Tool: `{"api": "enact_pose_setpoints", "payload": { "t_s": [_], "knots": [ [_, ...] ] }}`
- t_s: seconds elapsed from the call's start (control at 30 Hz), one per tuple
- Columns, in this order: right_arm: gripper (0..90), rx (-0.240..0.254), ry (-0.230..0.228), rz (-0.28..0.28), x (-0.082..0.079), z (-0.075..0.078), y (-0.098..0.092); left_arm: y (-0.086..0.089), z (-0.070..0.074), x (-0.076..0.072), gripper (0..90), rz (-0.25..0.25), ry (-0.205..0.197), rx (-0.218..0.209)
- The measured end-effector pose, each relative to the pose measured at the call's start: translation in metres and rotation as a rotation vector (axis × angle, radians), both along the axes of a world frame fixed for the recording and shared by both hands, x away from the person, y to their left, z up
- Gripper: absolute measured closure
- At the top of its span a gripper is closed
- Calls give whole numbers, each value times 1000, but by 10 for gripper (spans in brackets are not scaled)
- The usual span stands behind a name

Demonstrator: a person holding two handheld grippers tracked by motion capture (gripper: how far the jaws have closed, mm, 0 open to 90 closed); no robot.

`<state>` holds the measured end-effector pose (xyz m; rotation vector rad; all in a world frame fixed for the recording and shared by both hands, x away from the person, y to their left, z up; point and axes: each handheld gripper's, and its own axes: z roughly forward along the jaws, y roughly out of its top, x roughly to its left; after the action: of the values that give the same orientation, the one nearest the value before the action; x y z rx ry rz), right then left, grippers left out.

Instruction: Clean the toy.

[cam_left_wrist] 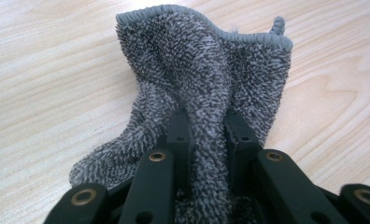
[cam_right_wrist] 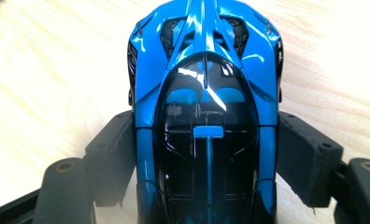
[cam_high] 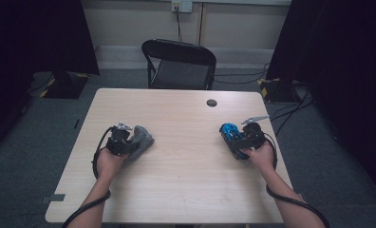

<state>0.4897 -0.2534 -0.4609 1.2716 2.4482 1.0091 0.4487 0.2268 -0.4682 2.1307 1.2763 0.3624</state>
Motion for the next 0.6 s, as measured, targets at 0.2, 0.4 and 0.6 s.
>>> {"api": "enact_pose_setpoints", "payload": {
  "t_s": [0.2, 0.4, 0.6],
  "knots": [
    [271, -17, 17, -4, 6, -9, 6, 1, -1, 1, 752, 1, 5, 1],
    [271, -47, 30, -1, 10, -14, 11, 1, -1, 0, 748, -3, 5, 6],
    [269, -76, 28, -1, 11, -15, 15, 1, 0, 1, 745, -15, 4, 14]
  ]
}}
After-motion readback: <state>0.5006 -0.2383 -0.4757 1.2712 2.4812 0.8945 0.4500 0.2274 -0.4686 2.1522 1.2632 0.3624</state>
